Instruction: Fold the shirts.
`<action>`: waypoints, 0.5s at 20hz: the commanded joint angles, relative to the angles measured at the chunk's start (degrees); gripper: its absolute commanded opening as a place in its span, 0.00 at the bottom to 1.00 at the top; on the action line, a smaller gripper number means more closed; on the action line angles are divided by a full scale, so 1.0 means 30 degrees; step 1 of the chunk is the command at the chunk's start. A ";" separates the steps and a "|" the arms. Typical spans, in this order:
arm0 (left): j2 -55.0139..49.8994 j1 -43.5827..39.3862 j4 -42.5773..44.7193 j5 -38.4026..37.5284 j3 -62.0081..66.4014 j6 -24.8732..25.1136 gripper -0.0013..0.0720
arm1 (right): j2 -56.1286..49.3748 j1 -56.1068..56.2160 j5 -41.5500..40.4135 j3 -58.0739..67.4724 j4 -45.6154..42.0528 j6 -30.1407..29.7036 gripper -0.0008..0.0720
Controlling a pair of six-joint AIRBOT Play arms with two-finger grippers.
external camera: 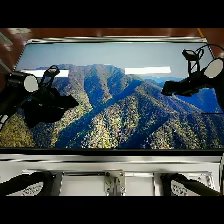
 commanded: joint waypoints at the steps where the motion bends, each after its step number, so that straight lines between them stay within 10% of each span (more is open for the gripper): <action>1: -0.0117 0.0007 -0.0423 0.3147 -0.0007 0.0000 0.97 | -0.0007 0.0022 -0.2812 -0.0007 0.0284 0.0007 0.97; 10: -0.2222 0.4175 0.3016 0.1064 0.1056 -0.3220 1.00 | -0.0007 0.0022 -0.4510 -0.0007 0.0663 0.0000 0.97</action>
